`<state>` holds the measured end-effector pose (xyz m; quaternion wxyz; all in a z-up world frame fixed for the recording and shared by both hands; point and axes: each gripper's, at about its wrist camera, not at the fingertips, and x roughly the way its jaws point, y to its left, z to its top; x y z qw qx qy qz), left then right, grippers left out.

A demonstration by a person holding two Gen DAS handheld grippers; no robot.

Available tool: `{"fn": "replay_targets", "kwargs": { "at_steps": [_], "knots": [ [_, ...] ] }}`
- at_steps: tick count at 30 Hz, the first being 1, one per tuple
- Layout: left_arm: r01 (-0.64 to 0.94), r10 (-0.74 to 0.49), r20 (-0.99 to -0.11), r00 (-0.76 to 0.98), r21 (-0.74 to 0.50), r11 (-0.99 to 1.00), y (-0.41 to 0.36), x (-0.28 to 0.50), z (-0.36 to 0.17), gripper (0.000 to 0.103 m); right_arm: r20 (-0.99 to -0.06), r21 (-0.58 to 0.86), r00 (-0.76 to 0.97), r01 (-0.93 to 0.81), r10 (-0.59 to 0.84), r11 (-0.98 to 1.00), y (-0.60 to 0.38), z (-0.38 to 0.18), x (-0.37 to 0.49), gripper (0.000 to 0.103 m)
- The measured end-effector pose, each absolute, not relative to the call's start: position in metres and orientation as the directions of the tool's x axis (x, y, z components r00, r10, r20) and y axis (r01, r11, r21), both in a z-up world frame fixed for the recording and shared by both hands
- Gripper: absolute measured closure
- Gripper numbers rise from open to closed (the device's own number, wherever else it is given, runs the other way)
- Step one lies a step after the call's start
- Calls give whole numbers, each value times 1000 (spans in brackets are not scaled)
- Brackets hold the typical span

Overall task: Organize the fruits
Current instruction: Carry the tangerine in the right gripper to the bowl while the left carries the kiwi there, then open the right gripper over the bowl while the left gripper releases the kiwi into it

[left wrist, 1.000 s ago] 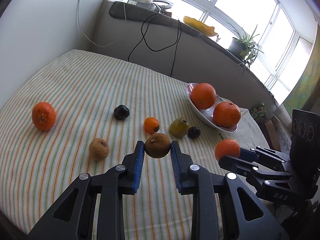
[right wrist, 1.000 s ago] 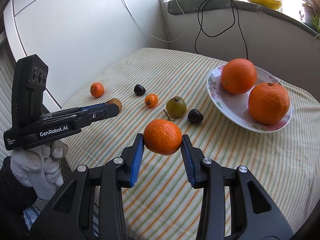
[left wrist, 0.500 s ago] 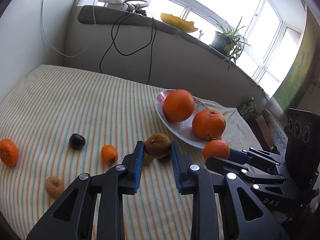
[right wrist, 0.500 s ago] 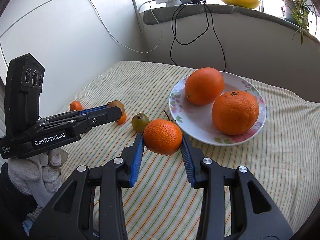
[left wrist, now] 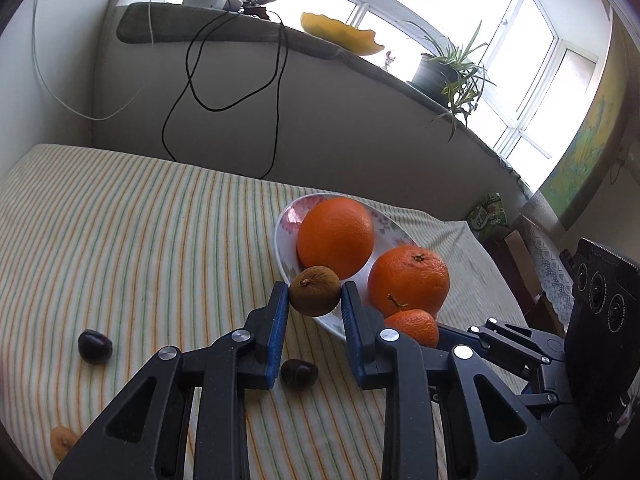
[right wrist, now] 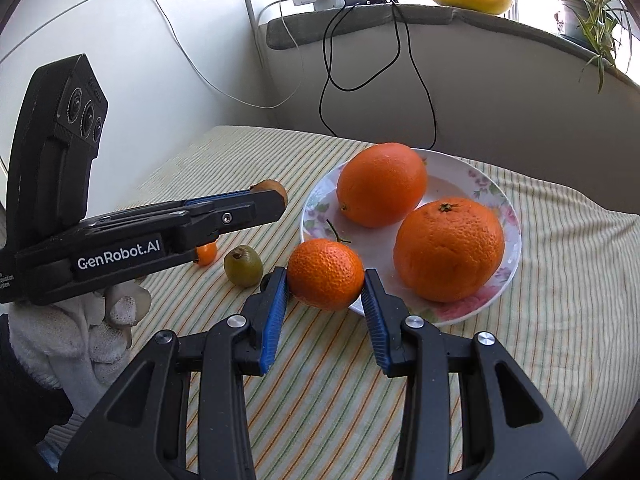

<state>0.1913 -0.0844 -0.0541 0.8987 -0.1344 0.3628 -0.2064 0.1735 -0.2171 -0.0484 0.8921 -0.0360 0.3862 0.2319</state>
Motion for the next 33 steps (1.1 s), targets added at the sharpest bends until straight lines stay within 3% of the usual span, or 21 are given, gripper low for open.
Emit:
{"fn": "replay_targets", "kwargs": {
  "at_steps": [26,30,33],
  "knots": [
    [273,-493,-608,623,-421,865,-87,217,-59,77,-714,94,595,-440,368,893,-213,-56,191,64],
    [288,-500,-604,621,-417,862,-90,217,-57,54,-716,90,601,-426,356,900,-215,-57,192,63],
    [286,-493,-607,623,-411,866,-91,216,-56,53,-710,93,603,-431,363,897,-216,-55,192,46]
  ]
}}
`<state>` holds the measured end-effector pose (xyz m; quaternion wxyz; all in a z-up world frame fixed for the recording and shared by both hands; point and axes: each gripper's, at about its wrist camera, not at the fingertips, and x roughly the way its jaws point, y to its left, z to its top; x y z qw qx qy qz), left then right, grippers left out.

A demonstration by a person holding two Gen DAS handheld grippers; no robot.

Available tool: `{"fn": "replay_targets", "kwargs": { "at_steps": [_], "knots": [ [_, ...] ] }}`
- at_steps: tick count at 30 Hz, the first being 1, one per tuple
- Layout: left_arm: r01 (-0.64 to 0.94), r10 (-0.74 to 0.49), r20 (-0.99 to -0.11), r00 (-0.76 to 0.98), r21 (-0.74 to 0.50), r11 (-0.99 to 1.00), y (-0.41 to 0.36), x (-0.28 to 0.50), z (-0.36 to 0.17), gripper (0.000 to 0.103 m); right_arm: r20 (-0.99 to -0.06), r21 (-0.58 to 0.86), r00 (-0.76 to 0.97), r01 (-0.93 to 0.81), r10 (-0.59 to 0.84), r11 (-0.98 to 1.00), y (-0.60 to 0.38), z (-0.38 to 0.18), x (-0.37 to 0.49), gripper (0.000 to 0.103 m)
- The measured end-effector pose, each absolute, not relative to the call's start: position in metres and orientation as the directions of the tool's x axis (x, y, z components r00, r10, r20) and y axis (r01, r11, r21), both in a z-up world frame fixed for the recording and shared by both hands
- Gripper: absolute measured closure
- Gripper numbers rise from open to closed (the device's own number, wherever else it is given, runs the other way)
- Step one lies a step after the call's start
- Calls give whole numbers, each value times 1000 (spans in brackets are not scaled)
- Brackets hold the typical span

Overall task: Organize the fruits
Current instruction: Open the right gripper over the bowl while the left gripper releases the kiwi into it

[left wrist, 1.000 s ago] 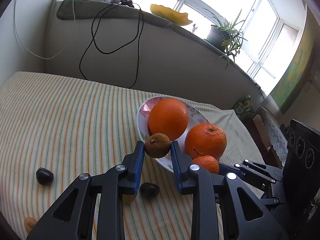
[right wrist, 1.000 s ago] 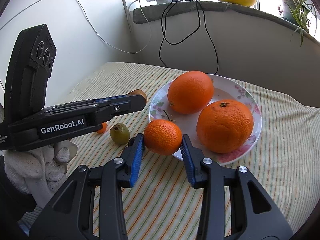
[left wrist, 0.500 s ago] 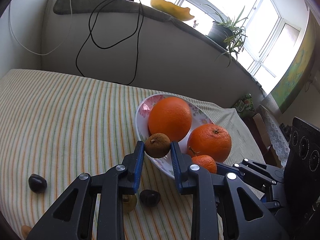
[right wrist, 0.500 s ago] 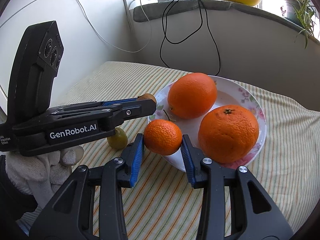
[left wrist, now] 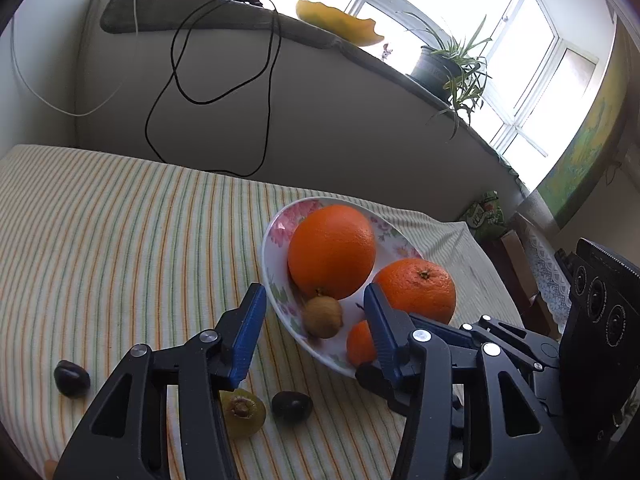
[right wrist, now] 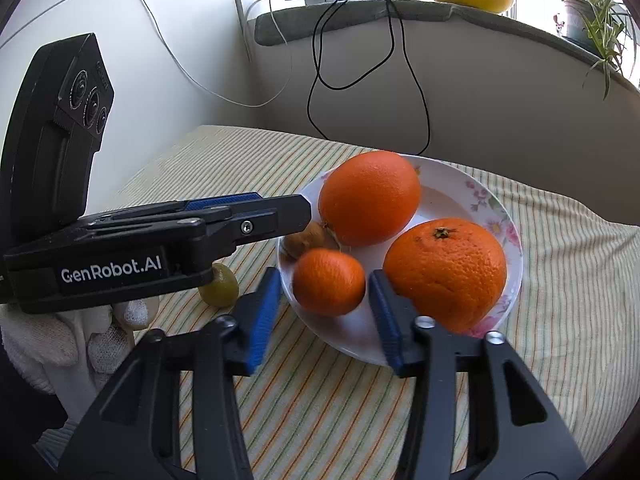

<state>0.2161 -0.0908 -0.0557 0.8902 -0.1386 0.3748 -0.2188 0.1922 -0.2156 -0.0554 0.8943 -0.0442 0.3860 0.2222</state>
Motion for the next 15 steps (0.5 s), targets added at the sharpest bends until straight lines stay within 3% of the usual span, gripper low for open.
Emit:
{"fn": "replay_targets", "kwargs": {
  "at_steps": [3,15],
  "knots": [
    [279,-490,-599,634,-414,866,-88,216,-54,53,-695,74,622,-436,360,897,-214,-51,189,39],
    [264,-470,-579,666,-407,875,-78,204,-40,53,-681,91,634,-424,368,901,-223,-42,179,38]
  ]
}}
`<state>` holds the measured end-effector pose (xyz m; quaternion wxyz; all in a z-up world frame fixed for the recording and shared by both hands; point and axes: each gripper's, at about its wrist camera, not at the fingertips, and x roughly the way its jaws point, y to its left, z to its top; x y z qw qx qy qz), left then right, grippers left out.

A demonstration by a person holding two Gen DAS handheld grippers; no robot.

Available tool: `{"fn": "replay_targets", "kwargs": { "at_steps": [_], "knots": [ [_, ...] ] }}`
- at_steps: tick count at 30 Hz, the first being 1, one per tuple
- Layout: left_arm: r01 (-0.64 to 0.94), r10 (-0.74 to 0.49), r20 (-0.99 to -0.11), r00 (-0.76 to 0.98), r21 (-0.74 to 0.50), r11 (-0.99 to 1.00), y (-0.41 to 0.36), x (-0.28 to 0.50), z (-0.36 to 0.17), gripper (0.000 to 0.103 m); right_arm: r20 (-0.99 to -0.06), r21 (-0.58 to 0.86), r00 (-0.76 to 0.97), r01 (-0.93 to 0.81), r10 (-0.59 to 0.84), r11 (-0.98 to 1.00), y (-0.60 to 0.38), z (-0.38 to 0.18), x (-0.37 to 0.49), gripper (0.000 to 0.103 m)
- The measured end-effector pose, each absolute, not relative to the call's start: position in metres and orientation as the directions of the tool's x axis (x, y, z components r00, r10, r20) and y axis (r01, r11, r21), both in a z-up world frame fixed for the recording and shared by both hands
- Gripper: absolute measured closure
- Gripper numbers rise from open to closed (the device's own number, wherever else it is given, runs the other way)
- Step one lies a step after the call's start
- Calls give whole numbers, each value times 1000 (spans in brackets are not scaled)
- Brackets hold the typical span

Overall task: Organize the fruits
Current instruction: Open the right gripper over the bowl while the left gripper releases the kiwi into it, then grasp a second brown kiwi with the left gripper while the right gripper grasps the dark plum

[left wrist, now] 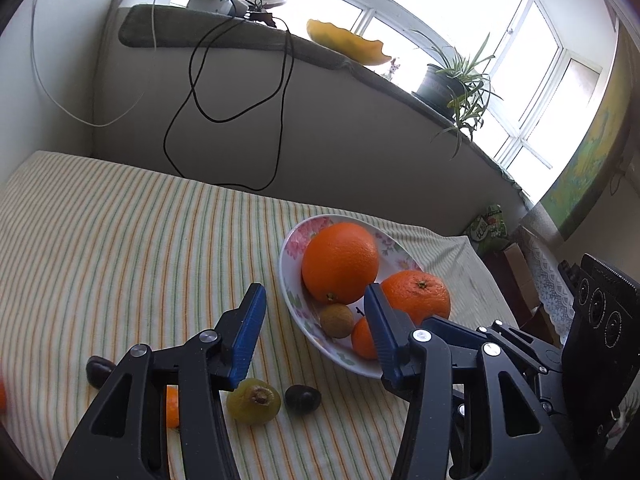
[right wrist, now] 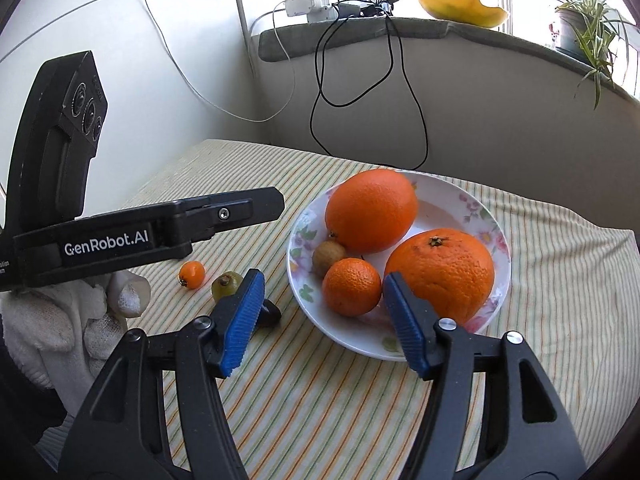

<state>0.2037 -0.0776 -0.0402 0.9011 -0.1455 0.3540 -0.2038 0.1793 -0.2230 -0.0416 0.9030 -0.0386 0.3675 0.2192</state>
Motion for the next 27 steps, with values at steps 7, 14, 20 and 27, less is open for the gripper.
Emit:
{"fn": "replay_targets", "kwargs": {
  "at_steps": [7,14,20,27],
  "knots": [
    [261,-457,-568,685,-394,881,-71,191,-32,53,-676,116,627,-429,387,896,-225,-35,172,38],
    [233,-422,-561,712,-378,896,-50,171,-26,53,-672,121,614,-460,414,879,-219,-33,159,38],
    [191,-386,-559,734,-375,907,-22,152,-24,53,-678,140,586,-489,444,861,-211,-36,154,38],
    [125,-317,-565,762,-351,928,12,125,-27,53,-687,152,555,-522,469,839,-201,-43,147,38]
  ]
}}
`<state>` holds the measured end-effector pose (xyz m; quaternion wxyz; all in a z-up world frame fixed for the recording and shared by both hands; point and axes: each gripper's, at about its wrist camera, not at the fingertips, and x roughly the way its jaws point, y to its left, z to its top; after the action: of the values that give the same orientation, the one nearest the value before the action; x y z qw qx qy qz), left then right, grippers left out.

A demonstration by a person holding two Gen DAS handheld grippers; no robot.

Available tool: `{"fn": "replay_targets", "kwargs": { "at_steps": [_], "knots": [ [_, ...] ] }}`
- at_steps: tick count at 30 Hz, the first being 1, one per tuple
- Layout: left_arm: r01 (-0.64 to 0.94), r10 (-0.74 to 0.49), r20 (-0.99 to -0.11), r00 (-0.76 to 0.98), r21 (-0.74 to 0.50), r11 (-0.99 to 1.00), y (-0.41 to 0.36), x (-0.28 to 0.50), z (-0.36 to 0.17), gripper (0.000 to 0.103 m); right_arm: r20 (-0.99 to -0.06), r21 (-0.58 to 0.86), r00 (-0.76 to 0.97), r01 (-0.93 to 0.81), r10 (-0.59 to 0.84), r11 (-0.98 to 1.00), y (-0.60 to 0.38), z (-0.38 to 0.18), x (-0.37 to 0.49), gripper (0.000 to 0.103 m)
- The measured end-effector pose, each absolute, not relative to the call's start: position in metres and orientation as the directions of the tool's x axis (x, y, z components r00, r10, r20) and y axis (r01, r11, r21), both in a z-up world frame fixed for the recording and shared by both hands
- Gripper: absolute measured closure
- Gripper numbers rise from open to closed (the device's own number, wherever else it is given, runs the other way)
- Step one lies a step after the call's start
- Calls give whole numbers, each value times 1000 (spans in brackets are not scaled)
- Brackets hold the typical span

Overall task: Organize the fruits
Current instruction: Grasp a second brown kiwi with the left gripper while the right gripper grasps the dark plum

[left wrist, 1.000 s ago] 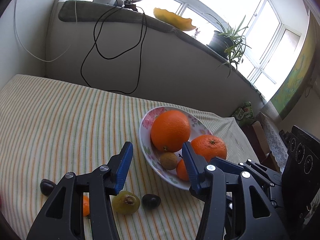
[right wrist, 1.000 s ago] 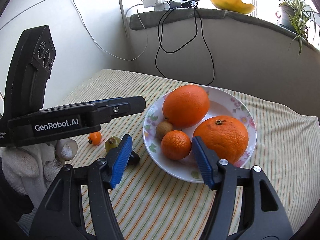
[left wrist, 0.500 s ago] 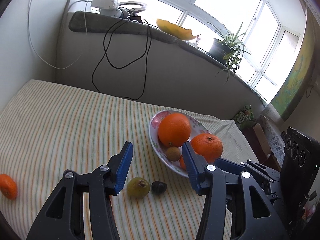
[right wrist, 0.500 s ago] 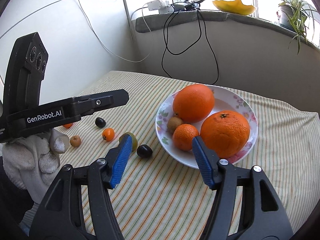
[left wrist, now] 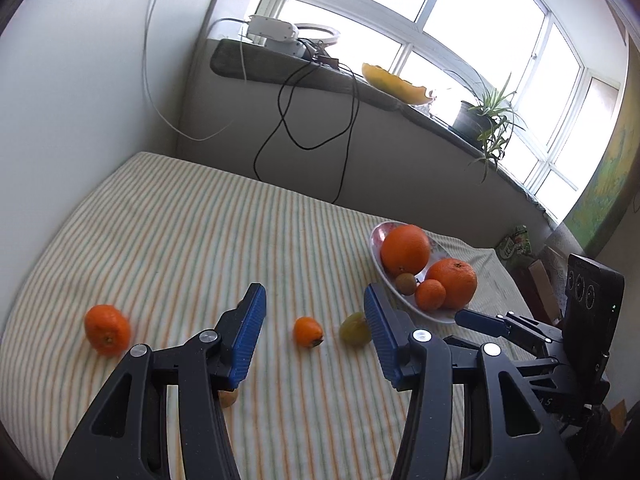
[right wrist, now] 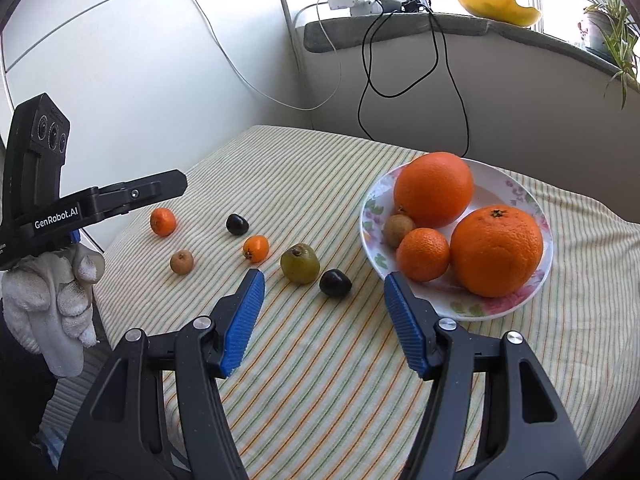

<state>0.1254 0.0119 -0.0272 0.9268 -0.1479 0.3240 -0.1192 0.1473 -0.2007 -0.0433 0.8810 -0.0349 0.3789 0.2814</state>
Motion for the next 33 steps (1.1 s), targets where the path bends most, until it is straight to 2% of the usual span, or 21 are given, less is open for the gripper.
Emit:
{"fn": "replay_targets", "kwargs": {
  "at_steps": [15,18,25,29,33],
  "knots": [
    [38,-233,-645,728,-302,953,36,86,-71,53,-735,164,499,-525,458,835,-189,-71,147,39],
    [35,-227,-661,715,-290,956,35,89,-80,53,-743,162,493,-523,452,837,-187,-75,150,47],
    [27,-225,-680,698,-288,957,35,99,-94,54,-754,160,494,-502,434,850,-184,-83,157,48],
    [25,-221,-686,693,-283,959,35,104,-98,58,-757,165,493,-489,428,857,-185,-86,162,49],
    [29,-221,-688,691,-280,960,35,105,-100,58,-764,165,489,-482,421,860,-182,-89,167,54]
  ]
}}
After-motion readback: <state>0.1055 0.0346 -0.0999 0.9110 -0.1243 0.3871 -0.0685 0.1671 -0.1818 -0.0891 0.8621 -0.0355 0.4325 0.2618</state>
